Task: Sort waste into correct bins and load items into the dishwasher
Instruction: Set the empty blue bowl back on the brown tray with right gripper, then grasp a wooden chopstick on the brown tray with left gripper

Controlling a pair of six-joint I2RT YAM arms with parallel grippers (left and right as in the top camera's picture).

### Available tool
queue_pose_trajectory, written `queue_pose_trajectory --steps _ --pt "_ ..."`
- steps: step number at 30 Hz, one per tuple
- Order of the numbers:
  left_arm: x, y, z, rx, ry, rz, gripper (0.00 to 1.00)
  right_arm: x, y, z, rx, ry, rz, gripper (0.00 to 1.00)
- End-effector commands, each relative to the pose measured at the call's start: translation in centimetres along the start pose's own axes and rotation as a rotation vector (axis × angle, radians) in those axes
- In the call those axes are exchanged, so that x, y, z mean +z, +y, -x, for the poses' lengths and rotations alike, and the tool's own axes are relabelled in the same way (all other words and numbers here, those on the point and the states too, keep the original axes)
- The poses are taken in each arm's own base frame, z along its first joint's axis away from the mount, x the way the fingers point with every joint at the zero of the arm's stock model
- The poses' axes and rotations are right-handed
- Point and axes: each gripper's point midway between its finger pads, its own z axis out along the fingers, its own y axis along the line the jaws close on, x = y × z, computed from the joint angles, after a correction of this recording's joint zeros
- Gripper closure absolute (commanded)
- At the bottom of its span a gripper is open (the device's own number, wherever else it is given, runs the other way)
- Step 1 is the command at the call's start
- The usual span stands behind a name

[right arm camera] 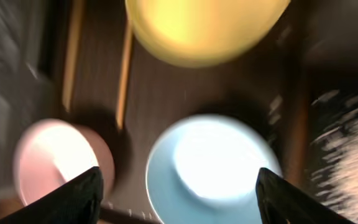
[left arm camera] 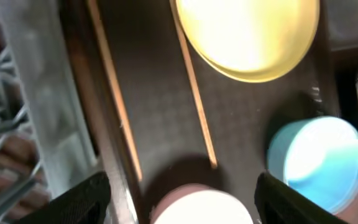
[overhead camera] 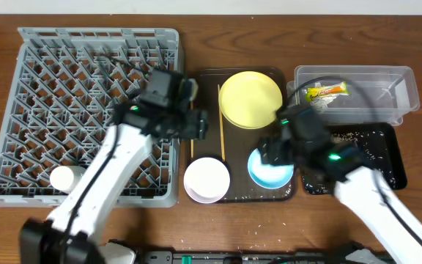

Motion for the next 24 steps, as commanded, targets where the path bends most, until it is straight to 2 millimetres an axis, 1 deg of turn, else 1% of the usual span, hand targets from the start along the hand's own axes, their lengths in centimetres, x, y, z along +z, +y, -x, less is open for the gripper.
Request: queue_pose_trajectory --steps 1,4,5,6,8,12,16,18,20,24 --pt "4.0 -0.1 -0.4 0.058 0.041 0.114 0.25 -2.8 -1.2 2.2 0.088 -0.099 0.006 0.28" --pt "7.0 -0.5 -1.1 0.100 0.079 0.147 0.25 -3.3 -1.4 1.9 0.104 -0.087 0.018 0.28" --pt "7.6 -0.7 -1.3 0.107 0.085 0.145 0.25 -3.2 -1.5 1.7 0.106 -0.081 0.016 0.28" --pt "9.3 -1.1 -1.6 0.121 0.102 0.144 0.28 -3.0 -1.7 1.4 0.107 -0.066 0.009 0.28" --pt "10.6 -1.1 -1.8 0.110 0.111 0.145 0.32 -2.7 -1.8 1.1 0.110 -0.049 0.002 0.28" --pt "12.7 -0.8 -1.7 0.078 0.106 0.146 0.41 -2.5 -1.9 0.5 0.113 -0.020 -0.003 0.29" --pt "14.5 -0.8 -1.6 0.083 0.098 0.141 0.52 -2.5 -1.9 0.3 0.118 -0.007 0.000 0.30" --pt "15.0 -0.6 -1.8 0.082 0.108 0.146 0.58 -2.5 -1.7 0.2 0.118 -0.003 0.010 0.30" --pt "15.4 -0.3 -2.1 0.082 0.118 0.157 0.65 -2.5 -1.4 0.1 0.118 0.004 0.026 0.31" --pt "15.5 0.4 -2.4 0.083 0.126 0.192 0.73 -2.5 -1.1 0.0 0.118 0.011 0.041 0.34"
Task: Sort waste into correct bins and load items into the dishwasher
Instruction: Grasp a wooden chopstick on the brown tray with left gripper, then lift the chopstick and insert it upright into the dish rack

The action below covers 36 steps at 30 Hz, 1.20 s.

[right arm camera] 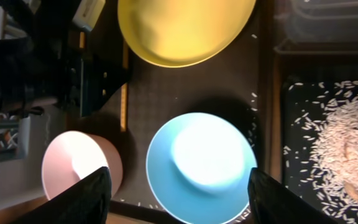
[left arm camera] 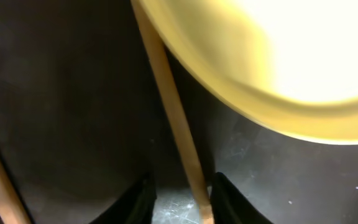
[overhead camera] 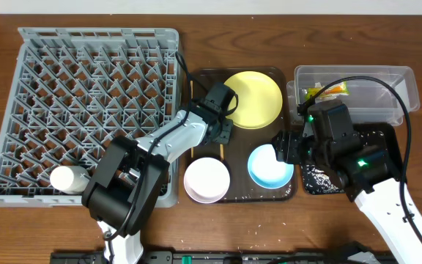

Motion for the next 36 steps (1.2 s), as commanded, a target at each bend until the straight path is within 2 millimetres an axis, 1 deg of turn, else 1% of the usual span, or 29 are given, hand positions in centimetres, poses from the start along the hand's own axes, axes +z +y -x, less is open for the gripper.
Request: queue_pose_trajectory --steps 1,2,4,7,11,14,18,19,21,24,25,27,29,31,33,35,36 --pt "1.0 1.1 -0.7 -0.005 0.030 0.063 0.76 0.0 0.3 -0.1 0.017 0.011 0.019 0.34" --pt "0.9 1.8 -1.0 -0.004 0.040 0.101 0.79 0.0 0.2 -0.1 0.017 0.011 0.019 0.34" --pt "0.8 2.4 -1.4 -0.002 0.053 0.133 0.81 0.0 0.2 -0.1 0.017 0.011 0.019 0.35" --pt "0.7 2.5 -1.8 -0.003 0.071 0.137 0.91 0.0 0.2 -0.1 0.025 0.011 0.018 0.36" --pt "0.1 2.4 -1.5 -0.007 0.071 0.136 0.92 0.0 0.3 -0.1 0.036 0.011 0.019 0.37" --pt "-1.5 2.0 -0.6 -0.007 0.054 0.131 0.92 0.0 0.3 -0.1 0.038 0.011 0.019 0.37" --pt "-5.4 1.8 1.6 -0.022 -0.003 0.119 0.92 0.0 0.3 -0.1 0.038 0.011 0.019 0.37" --pt "-7.0 2.2 2.3 -0.037 -0.027 0.117 0.92 0.0 0.3 -0.1 0.038 0.012 0.019 0.37" --pt "-9.0 3.2 3.0 -0.065 -0.062 0.117 0.92 0.0 0.3 -0.1 0.038 0.012 0.019 0.37" --pt "-11.2 5.0 3.8 -0.115 -0.110 0.121 0.92 0.0 0.3 -0.1 0.038 0.011 0.018 0.37" --pt "-12.6 6.4 4.0 -0.148 -0.133 0.129 0.92 0.0 0.3 -0.1 0.038 0.010 0.018 0.37" --pt "-13.8 7.8 4.0 -0.184 -0.145 0.140 0.92 0.0 0.3 -0.1 0.038 0.010 0.019 0.36" --pt "-14.4 9.4 3.8 -0.214 -0.144 0.156 0.92 0.0 0.3 0.0 0.037 0.008 0.020 0.36" --pt "-14.4 10.5 3.5 -0.196 -0.128 0.173 0.92 0.0 0.3 0.1 0.037 0.004 0.021 0.36" --pt "-14.0 13.1 2.9 -0.183 -0.101 0.281 0.89 0.0 0.4 0.2 0.036 0.000 0.024 0.36" --pt "-13.6 13.7 2.6 -0.164 -0.082 0.303 0.88 0.0 0.4 0.2 0.036 -0.003 0.025 0.36" --pt "-13.0 13.6 2.4 -0.146 -0.059 0.294 0.87 0.0 0.5 0.3 0.035 -0.006 0.027 0.36"
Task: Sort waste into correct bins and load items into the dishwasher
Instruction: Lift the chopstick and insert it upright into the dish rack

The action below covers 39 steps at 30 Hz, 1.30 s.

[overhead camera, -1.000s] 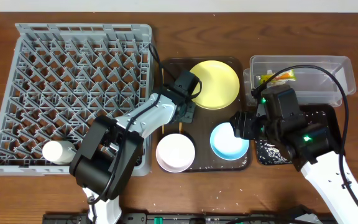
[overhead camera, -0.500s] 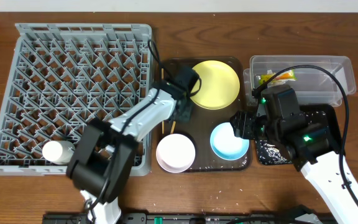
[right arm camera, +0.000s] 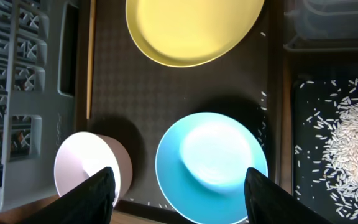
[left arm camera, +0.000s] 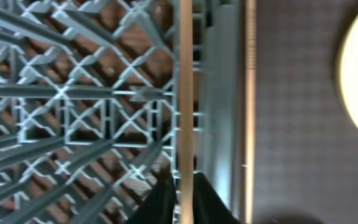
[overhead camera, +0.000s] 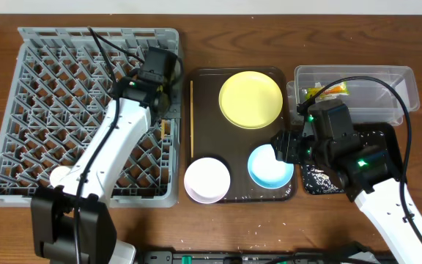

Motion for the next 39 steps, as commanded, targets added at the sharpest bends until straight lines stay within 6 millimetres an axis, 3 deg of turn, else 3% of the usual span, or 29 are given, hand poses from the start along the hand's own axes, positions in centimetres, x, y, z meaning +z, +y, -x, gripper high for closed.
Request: queue_pose_trajectory --steps 1,4,7,10,12,18,26,33,39 --pt "1.5 1.0 -0.9 0.078 0.052 0.063 0.83 0.0 0.1 0.3 0.012 -0.010 0.007 0.35" --pt "0.8 0.1 -1.2 0.092 0.055 0.032 0.65 0.0 0.1 0.4 0.012 -0.011 0.007 0.34" --pt "-0.4 -1.9 -1.0 0.091 0.039 -0.072 0.64 0.0 0.1 0.4 0.012 -0.011 0.007 0.34" --pt "-2.3 -7.0 -0.9 0.108 0.014 -0.307 0.64 0.0 0.1 0.4 0.012 -0.012 0.005 0.33" --pt "-2.2 -9.1 -1.2 0.146 0.004 -0.320 0.64 0.0 0.0 0.4 0.012 -0.013 0.004 0.32" --pt "2.0 -7.0 -1.3 0.083 -0.012 0.009 0.64 0.0 0.0 0.4 0.012 -0.013 0.004 0.32" --pt "8.2 -7.3 -2.7 0.079 0.067 0.074 0.64 0.0 0.1 0.4 0.012 -0.015 0.005 0.31" --pt "11.3 -7.2 -4.0 0.092 0.114 0.104 0.64 0.0 0.1 0.5 0.012 -0.019 0.008 0.31" --pt "11.7 -7.8 -3.9 0.087 0.111 0.076 0.64 0.0 0.1 0.5 0.012 -0.019 0.008 0.31"
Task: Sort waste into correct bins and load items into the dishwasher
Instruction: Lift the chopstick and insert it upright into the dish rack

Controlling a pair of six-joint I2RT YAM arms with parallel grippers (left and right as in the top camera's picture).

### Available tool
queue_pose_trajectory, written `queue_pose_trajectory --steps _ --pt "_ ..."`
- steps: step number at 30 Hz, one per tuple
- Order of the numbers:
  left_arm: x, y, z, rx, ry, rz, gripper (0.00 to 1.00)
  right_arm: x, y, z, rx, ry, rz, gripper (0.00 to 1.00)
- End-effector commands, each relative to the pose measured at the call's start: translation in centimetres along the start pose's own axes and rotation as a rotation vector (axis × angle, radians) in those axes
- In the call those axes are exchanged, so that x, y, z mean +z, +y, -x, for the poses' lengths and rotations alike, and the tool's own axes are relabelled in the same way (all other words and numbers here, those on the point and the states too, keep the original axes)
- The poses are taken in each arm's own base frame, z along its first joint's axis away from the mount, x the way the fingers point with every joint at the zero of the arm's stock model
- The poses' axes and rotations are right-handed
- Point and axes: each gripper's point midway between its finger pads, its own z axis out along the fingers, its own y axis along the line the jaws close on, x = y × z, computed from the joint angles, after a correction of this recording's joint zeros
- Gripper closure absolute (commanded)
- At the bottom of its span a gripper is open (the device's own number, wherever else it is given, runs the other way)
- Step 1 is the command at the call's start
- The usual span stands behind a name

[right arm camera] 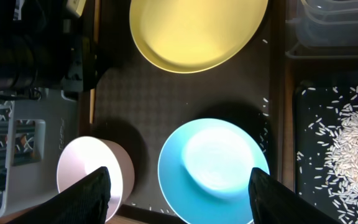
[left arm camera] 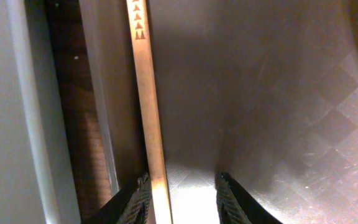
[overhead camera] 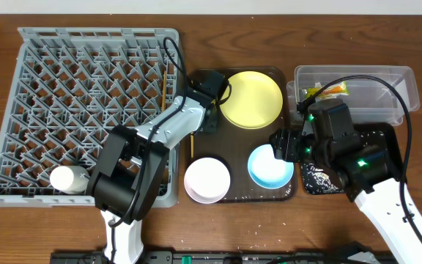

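My left gripper (left arm camera: pixel 182 202) is open, low on the left side of the brown tray (overhead camera: pixel 237 143). A wooden chopstick (left arm camera: pixel 144 93) stands between its fingers, against the left one. A second chopstick (overhead camera: pixel 165 92) lies in the grey dish rack (overhead camera: pixel 86 110) by its right wall. My right gripper (right arm camera: pixel 179 196) hangs wide open above the blue bowl (right arm camera: pixel 213 168), holding nothing. On the tray are also a yellow plate (overhead camera: pixel 250 99) and a pink bowl (overhead camera: pixel 206 178).
A white cup (overhead camera: pixel 66 178) lies in the rack's near left corner. At the right stand a clear bin (overhead camera: pixel 354 92) holding a wrapper (overhead camera: pixel 327 92) and a black tray (overhead camera: pixel 376 158) with spilled rice. The rack's wall (left arm camera: pixel 30 124) sits close to the left gripper.
My left gripper was shut on a chopstick over the rack's right edge. Now that chopstick lies in the rack, and the gripper is open on the tray around the other one. The right arm has not moved.
Both chopsticks first lay on the tray with my left gripper open above them. Then it was down around the one beside the yellow plate, then it held that one over the rack. Now that chopstick rests in the rack and the gripper straddles the remaining one.
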Motion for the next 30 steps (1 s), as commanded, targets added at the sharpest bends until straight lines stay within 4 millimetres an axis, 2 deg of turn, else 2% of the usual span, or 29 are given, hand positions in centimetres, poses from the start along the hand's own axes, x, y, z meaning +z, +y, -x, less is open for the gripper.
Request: queue_pose_trajectory --steps 1,8,16,21,26,27,29,30 --pt "0.1 -0.1 0.4 -0.014 -0.010 -0.002 0.64 0.0 -0.1 0.1 0.014 -0.002 -0.001 0.31" --pt "0.4 -0.1 0.3 -0.015 -0.002 0.002 0.64 0.0 -0.1 0.1 0.014 -0.001 -0.001 0.32" --pt "2.6 0.1 -1.5 -0.031 0.067 0.030 0.64 0.0 -0.3 -0.4 0.017 0.017 -0.011 0.33" --pt "2.3 -1.8 -1.9 -0.043 0.102 -0.082 0.67 0.0 -0.3 -0.3 0.017 0.016 -0.010 0.33" --pt "2.2 -2.5 -2.1 -0.045 0.116 -0.120 0.73 0.0 -0.3 -0.3 0.017 0.016 -0.011 0.33" --pt "2.2 -2.5 -2.1 -0.045 0.117 -0.119 0.73 0.0 -0.3 -0.3 0.017 0.016 -0.011 0.33" --pt "2.3 -2.2 -2.2 -0.048 0.121 -0.112 0.56 0.0 -0.3 -0.3 0.017 0.015 -0.010 0.32" --pt "2.3 -2.1 -2.3 -0.050 0.125 -0.110 0.55 0.0 -0.3 -0.3 0.017 0.015 -0.010 0.33"
